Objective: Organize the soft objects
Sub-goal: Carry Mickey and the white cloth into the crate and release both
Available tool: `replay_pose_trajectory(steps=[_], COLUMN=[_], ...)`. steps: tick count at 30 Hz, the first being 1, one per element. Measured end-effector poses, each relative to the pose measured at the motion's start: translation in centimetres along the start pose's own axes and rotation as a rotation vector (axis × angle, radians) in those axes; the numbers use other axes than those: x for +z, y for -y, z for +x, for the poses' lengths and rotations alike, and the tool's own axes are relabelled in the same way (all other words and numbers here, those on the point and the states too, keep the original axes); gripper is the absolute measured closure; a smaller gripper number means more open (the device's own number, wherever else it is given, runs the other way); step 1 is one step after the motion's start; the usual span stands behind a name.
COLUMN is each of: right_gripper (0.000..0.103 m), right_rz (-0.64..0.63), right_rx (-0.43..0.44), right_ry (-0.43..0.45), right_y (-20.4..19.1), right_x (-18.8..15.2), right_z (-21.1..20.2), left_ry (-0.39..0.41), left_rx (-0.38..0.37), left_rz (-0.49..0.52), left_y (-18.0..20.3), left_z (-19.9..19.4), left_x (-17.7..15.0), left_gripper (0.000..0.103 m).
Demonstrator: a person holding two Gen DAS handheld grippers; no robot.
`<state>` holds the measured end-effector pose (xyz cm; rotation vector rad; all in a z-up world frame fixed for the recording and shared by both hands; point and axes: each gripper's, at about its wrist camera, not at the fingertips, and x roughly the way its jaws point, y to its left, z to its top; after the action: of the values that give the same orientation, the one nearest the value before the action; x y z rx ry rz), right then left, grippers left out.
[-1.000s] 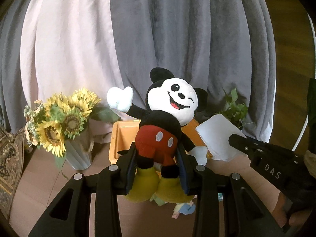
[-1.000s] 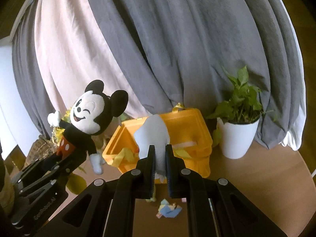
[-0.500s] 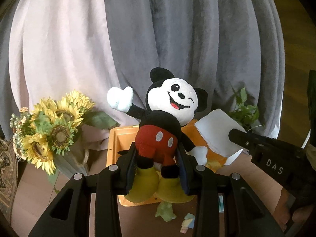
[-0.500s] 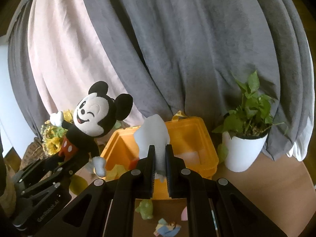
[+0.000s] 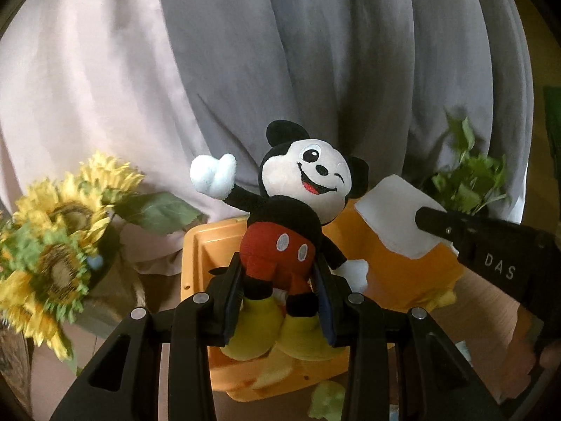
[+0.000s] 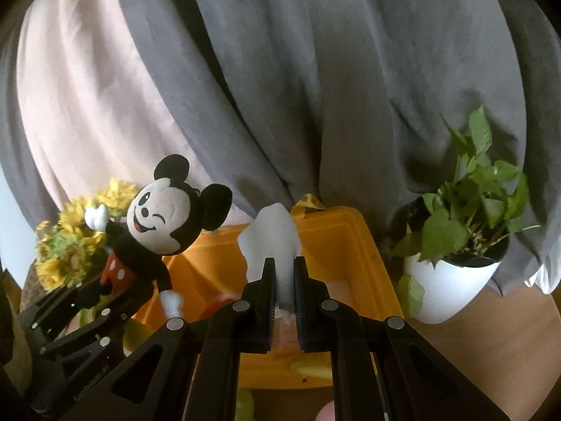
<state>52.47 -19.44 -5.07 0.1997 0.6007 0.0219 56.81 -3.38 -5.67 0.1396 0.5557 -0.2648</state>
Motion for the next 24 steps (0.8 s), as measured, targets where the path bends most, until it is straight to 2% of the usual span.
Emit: replay_pose_trajectory(steps=[7,16,21,24], right_gripper=[0.092,0.092,0.092,0.092], right_rz=[0.01,0.028,0.013,0.003], right_rx=[-0.025,-0.044,-0.045,-0.057], right_ry=[-0.071,-0.153,-0.156,-0.161], right_y=[0.8,1.9,2.2,2.1], right_x=[-0.6,-1.4,-1.2,-1.2], right_z=[3.6,6.9,7.7,8.2], left_ry=[-0.085,-0.163,-0.213,-0.233], left_rx=[-0.027,-0.047,-0.069,-0.085], left_rz=[0.043,0.076,0.16,0.151], left_y=[0.1,0.6,1.5,1.5], left_z=[3.7,6.6,8.1,8.8], left_x=[-0.4,-0.3,-0.8,-0.8], left_gripper=[0.066,0.065,0.065,0.064])
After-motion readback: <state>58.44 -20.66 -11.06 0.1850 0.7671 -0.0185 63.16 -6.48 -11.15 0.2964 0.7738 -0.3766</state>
